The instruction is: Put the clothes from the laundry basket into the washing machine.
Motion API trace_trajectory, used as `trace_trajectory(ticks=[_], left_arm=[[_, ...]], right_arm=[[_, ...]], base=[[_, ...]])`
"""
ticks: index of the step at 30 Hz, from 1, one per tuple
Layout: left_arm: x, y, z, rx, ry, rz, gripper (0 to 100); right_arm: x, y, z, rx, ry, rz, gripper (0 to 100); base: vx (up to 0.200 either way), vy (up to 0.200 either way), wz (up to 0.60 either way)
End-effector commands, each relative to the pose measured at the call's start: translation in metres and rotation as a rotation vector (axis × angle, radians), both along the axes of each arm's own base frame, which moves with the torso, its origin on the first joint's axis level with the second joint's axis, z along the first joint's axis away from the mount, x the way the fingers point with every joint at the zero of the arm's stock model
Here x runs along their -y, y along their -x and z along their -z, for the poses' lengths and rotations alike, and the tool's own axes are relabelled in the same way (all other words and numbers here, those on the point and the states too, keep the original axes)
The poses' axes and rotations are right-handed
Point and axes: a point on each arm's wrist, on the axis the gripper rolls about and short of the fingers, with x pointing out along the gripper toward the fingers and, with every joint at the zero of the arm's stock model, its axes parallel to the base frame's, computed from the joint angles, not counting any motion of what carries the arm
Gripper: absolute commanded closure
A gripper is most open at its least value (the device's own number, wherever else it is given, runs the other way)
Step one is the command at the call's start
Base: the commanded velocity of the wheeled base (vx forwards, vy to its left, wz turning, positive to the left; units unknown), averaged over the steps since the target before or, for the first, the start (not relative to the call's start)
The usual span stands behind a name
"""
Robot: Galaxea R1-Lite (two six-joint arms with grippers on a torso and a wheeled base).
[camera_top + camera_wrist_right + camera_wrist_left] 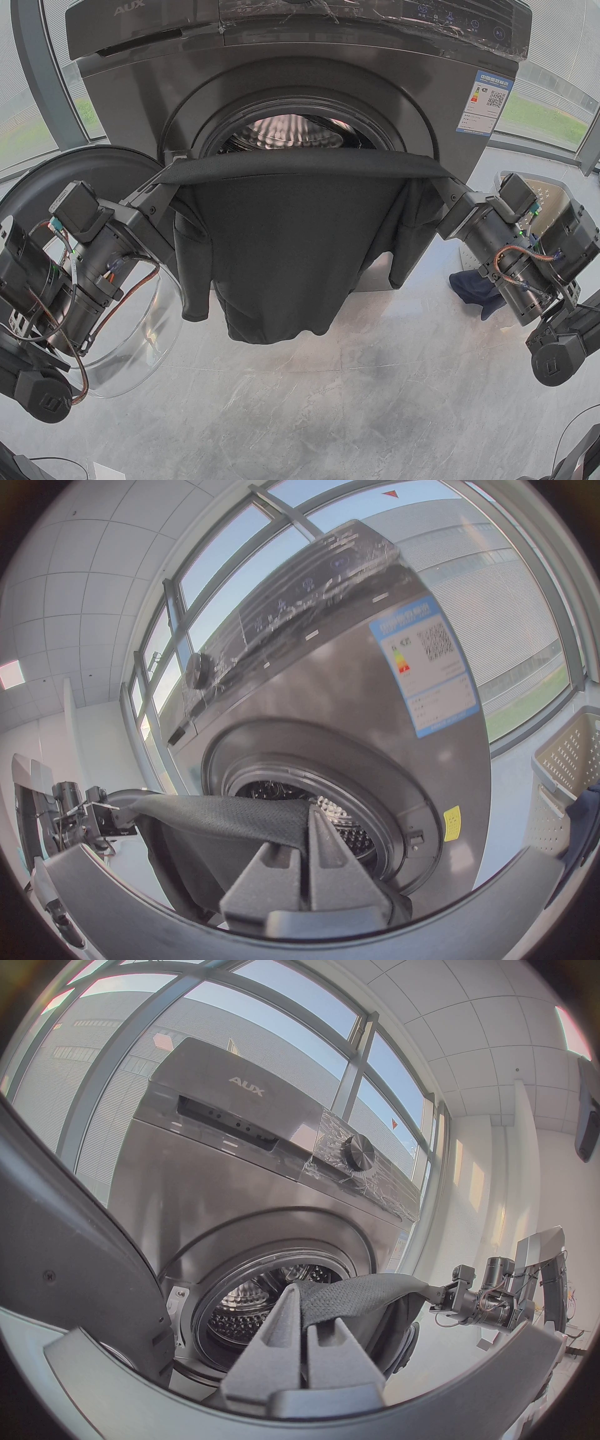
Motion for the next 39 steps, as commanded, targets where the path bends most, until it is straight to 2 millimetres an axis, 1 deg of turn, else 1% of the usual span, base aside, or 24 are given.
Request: trace_trajectory(ticks=[1, 6, 12, 15, 18, 19, 20, 22, 26, 27, 29, 30, 32, 35, 39], left_arm=[[0.0, 0.002, -0.004, 0.016, 0.005, 0.0, 100], [-0.001, 0.003, -0.008, 0.037, -0.001, -0.004, 100], [0.002, 0.006, -0.008, 0.036, -0.002, 0.017, 100], [0.01, 0.01, -0.005, 0.023, -0.006, 0.048, 100], [0.022, 0.017, -0.002, 0.01, -0.013, 0.108, 100], [0.022, 0.017, -0.002, 0.01, -0.013, 0.108, 100], [0.036, 0.02, 0.002, -0.012, -0.026, 0.159, 100], [0.047, 0.013, 0.008, -0.044, -0.049, 0.18, 100], [0.067, 0.001, 0.013, -0.061, -0.066, 0.218, 100], [0.07, -0.003, 0.014, -0.059, -0.066, 0.221, 100], [0.078, -0.011, 0.015, -0.052, -0.06, 0.221, 100], [0.081, -0.014, 0.013, -0.043, -0.054, 0.222, 100], [0.085, -0.016, 0.008, -0.028, -0.043, 0.227, 100], [0.089, -0.02, -0.009, 0.017, -0.01, 0.228, 100], [0.089, -0.02, -0.02, 0.035, 0.004, 0.225, 100]], right_arm=[[0.003, 0.007, -0.01, 0.03, -0.02, -0.001, 100], [0.003, 0.008, -0.015, 0.048, -0.027, -0.001, 100], [0.003, 0.008, -0.014, 0.044, -0.02, -0.001, 100], [0.005, 0.013, -0.021, 0.065, -0.034, -0.002, 100], [0.0, 0.018, -0.017, 0.047, -0.028, -0.031, 100], [0.0, 0.018, -0.017, 0.047, -0.028, -0.031, 100], [-0.009, 0.026, -0.01, 0.023, -0.018, -0.077, 100], [-0.014, 0.029, -0.006, 0.006, -0.011, -0.108, 100], [-0.035, 0.015, 0.018, -0.059, 0.027, -0.141, 100], [-0.04, 0.014, 0.022, -0.071, 0.032, -0.153, 100], [-0.048, 0.02, 0.029, -0.101, 0.037, -0.193, 100], [-0.052, 0.023, 0.032, -0.114, 0.036, -0.208, 0], [-0.055, 0.025, 0.036, -0.132, 0.039, -0.223, 0], [-0.057, 0.019, 0.065, -0.215, 0.108, -0.212, 0], [-0.057, 0.018, 0.107, -0.33, 0.22, -0.211, 0]], base=[[0.0, 0.0, 0.0], [0.0, 0.0, 0.0], [0.0, 0.0, 0.0], [0.0, 0.0, 0.0], [0.0, 0.0, 0.0], [0.0, 0.0, 0.0], [0.0, 0.0, 0.0], [0.0, 0.0, 0.0], [0.0, 0.0, 0.0], [0.0, 0.0, 0.0], [0.0, 0.0, 0.0], [0.0, 0.0, 0.0], [0.0, 0.0, 0.0], [0.0, 0.0, 0.0], [0.0, 0.0, 0.0]])
